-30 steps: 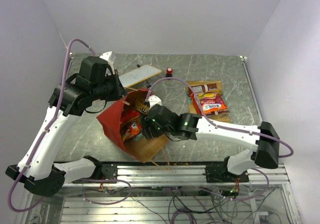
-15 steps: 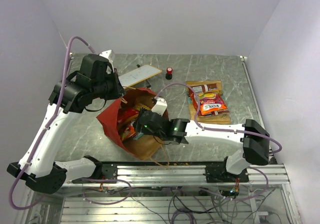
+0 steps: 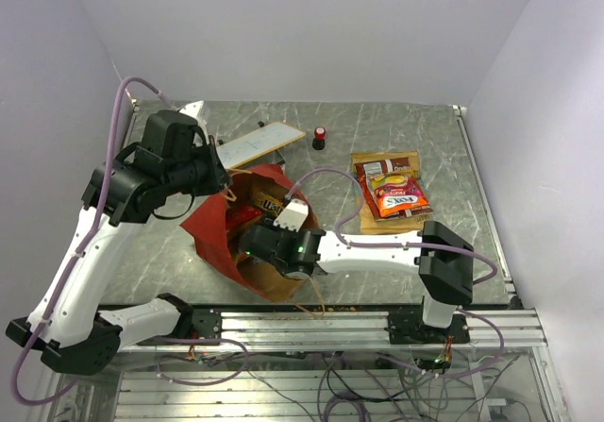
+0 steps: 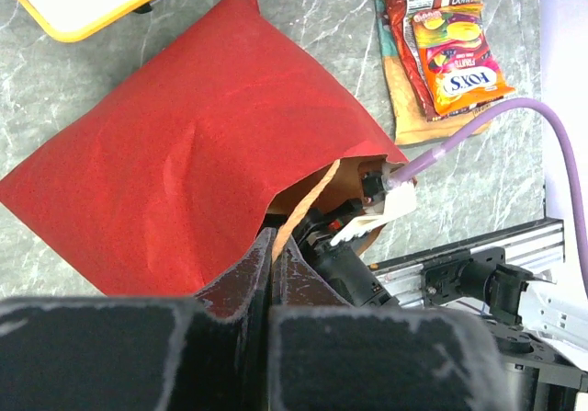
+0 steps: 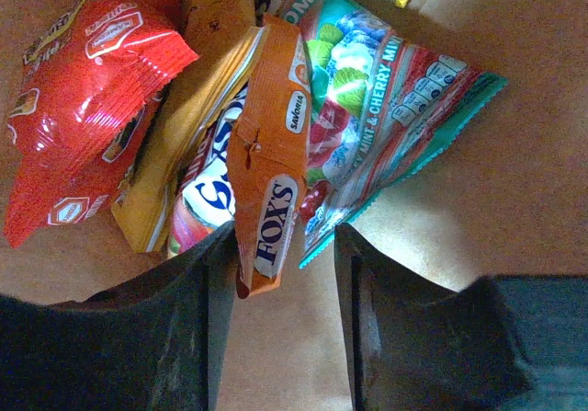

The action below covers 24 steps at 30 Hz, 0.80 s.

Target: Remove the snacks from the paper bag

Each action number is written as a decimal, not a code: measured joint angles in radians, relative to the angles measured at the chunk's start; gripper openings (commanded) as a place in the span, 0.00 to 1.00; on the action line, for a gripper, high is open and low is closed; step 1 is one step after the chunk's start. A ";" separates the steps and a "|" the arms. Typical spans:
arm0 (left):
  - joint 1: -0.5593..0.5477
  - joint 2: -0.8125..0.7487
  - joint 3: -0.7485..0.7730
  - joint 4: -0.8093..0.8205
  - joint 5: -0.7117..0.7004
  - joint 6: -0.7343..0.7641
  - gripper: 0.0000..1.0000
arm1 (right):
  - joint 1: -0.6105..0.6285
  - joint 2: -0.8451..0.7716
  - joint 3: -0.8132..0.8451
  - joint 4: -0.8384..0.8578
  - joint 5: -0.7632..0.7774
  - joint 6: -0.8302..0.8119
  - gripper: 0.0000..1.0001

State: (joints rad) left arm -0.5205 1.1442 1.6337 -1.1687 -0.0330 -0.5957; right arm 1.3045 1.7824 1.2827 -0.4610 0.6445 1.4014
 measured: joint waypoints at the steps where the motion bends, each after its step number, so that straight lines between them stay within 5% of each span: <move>1: 0.000 -0.012 -0.010 0.002 0.000 -0.003 0.07 | 0.003 0.000 -0.001 0.002 0.006 0.001 0.48; 11: 0.000 -0.030 -0.063 -0.003 0.004 -0.029 0.07 | 0.006 0.036 -0.001 0.097 0.048 -0.026 0.45; 13: 0.000 -0.032 -0.063 -0.010 0.004 -0.031 0.07 | 0.006 0.070 0.051 0.075 0.053 -0.029 0.40; 17: 0.000 -0.064 -0.087 -0.009 0.003 -0.041 0.07 | 0.005 0.127 0.141 0.040 0.064 -0.050 0.03; 24: 0.000 -0.126 -0.116 -0.014 -0.014 -0.052 0.07 | 0.006 0.116 0.147 0.036 0.077 -0.164 0.00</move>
State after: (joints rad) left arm -0.5205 1.0187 1.5173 -1.1831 -0.0471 -0.6479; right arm 1.3109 1.8980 1.4296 -0.4252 0.7219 1.2373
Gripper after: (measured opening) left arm 0.075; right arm 0.007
